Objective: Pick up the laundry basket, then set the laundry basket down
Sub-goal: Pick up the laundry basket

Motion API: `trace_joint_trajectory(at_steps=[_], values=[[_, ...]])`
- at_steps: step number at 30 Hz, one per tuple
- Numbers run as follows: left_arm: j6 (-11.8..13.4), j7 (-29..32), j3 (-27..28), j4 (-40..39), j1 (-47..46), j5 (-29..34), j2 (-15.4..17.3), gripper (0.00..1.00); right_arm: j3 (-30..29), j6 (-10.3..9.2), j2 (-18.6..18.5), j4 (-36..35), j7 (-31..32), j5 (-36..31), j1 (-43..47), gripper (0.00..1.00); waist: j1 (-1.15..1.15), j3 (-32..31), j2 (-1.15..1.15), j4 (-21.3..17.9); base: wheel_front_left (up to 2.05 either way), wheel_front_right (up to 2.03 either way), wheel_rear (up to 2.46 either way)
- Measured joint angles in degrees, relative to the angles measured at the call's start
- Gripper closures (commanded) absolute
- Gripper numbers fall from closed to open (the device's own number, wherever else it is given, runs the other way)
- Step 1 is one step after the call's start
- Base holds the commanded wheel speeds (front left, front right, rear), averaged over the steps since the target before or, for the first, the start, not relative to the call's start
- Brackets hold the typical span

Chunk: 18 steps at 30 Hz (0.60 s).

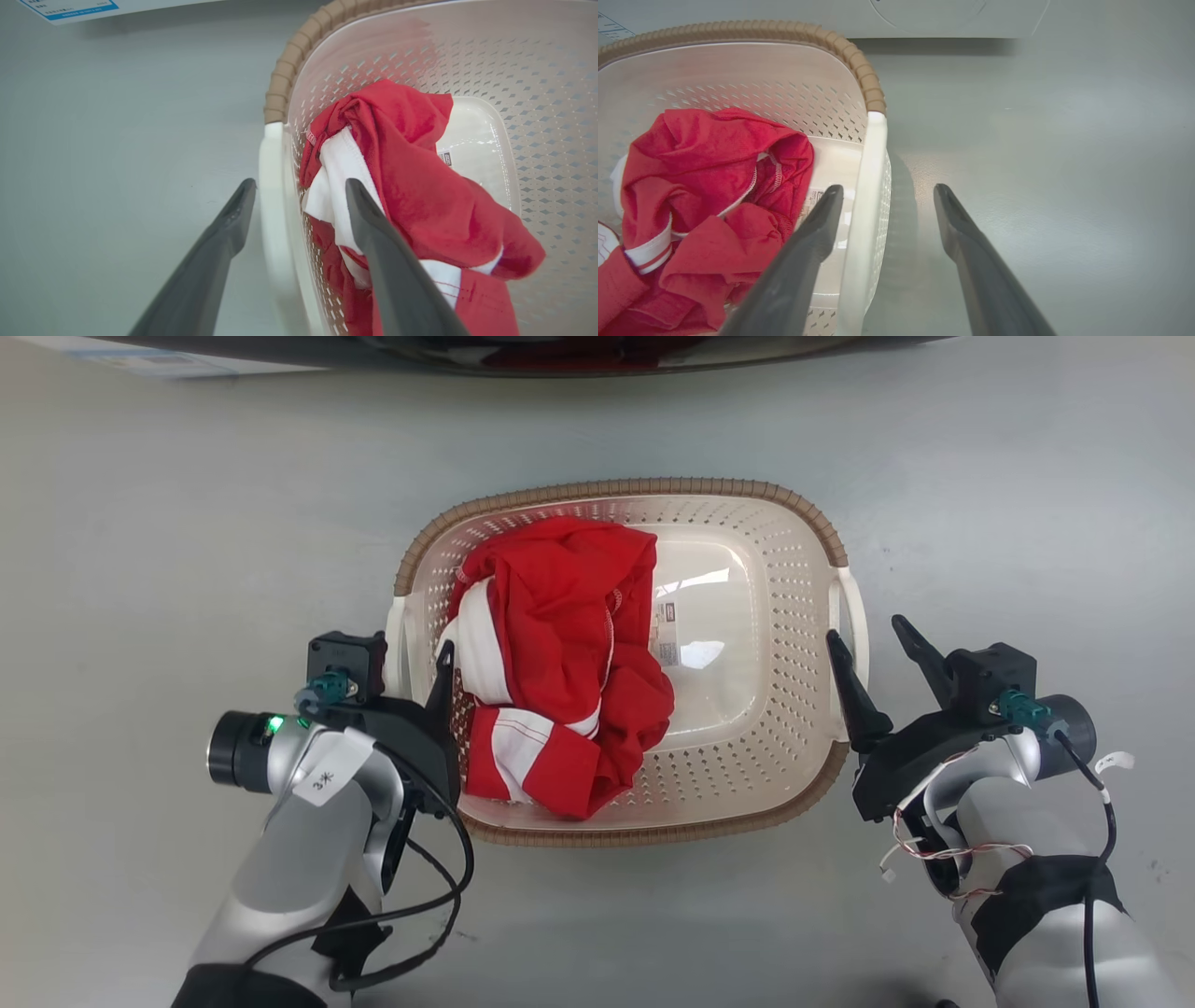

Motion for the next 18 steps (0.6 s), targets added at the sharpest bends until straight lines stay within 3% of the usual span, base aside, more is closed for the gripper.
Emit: trace_joint_trajectory(at_steps=[3,4,5,6,18], values=[[-0.1,-0.1,0.0,0.7,-0.9,0.0,0.0,0.0,0.1,0.03,0.1,0.5,0.0,0.0,-0.5,0.0,0.0,0.6,0.0,0.0,0.0,0.0,0.0],[-0.5,-0.2,0.0,1.1,-1.2,-0.1,0.0,0.0,0.2,0.18,0.1,0.8,0.0,0.0,-0.8,0.28,0.0,0.8,0.0,-0.1,0.0,0.0,0.0],[-0.5,-0.2,0.0,1.8,-1.6,-0.2,-0.1,0.71,0.2,0.18,0.2,1.2,0.0,0.0,-1.0,1.0,0.0,1.0,0.0,-0.1,0.0,0.0,0.0],[-0.5,-0.2,-0.1,2.2,-1.8,-0.2,-0.1,1.0,0.2,0.18,0.3,1.6,0.0,0.0,-1.1,1.0,0.0,1.1,0.0,-0.1,0.0,0.0,0.0],[-1.5,-0.7,-0.4,7.0,-3.8,-0.7,-0.5,1.0,0.7,0.68,1.1,5.1,-0.2,0.7,-2.6,1.0,0.0,0.8,-0.01,-0.4,0.0,0.0,0.0]])
